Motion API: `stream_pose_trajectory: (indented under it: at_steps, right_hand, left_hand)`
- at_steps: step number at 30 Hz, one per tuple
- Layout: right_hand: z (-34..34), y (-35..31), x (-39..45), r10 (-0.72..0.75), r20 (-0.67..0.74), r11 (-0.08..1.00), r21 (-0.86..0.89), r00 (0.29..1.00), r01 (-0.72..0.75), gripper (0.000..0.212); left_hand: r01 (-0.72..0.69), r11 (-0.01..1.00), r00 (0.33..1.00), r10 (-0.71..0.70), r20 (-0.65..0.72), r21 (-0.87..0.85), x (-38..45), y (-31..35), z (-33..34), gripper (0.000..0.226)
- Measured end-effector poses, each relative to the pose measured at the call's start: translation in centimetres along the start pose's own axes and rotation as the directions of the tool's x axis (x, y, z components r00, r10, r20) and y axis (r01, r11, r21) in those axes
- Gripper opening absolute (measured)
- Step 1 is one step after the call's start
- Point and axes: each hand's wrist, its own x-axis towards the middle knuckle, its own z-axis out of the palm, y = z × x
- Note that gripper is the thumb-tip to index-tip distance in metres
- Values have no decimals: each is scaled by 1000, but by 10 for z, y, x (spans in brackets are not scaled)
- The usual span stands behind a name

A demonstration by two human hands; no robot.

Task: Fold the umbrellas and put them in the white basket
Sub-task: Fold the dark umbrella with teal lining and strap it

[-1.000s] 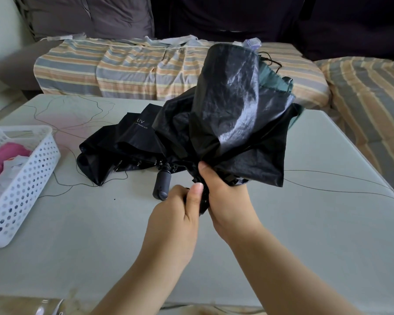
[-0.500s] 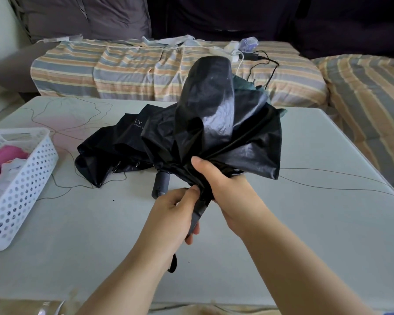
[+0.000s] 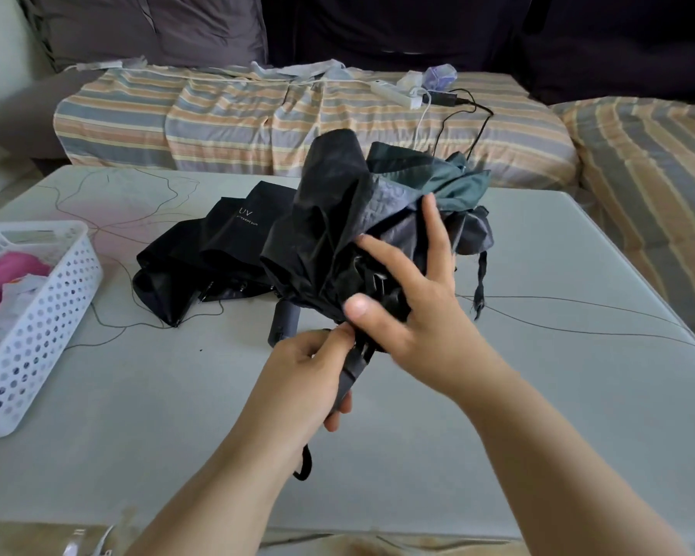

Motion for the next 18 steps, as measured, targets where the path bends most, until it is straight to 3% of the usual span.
stream_pose_trajectory:
  at_steps: [3, 6, 9, 14, 18]
  right_hand:
    - [-16, 11, 2, -1, 142, 999, 44, 990, -5, 32]
    - [-5, 9, 6, -2, 2, 999, -37, 1000, 2, 28]
    - [14, 1, 10, 111, -131, 994, 28, 985, -108, 21]
    - [17, -7, 9, 344, -149, 927, 211, 927, -310, 28]
    - [15, -5, 7, 419, -151, 889, 269, 895, -370, 40]
  left_hand:
    - [-4, 1000, 999, 3, -41, -13, 3, -1, -7, 39]
    - [-27, 1000, 999, 28, -44, 1, 2, -1, -9, 40]
    - [-70, 997, 997, 71, -11, 29, -1, 0, -3, 45]
    - [-144, 986, 989, 146, -18, 85, -2, -4, 4, 45]
    - [-153, 984, 988, 155, -20, 94, -2, -6, 7, 43]
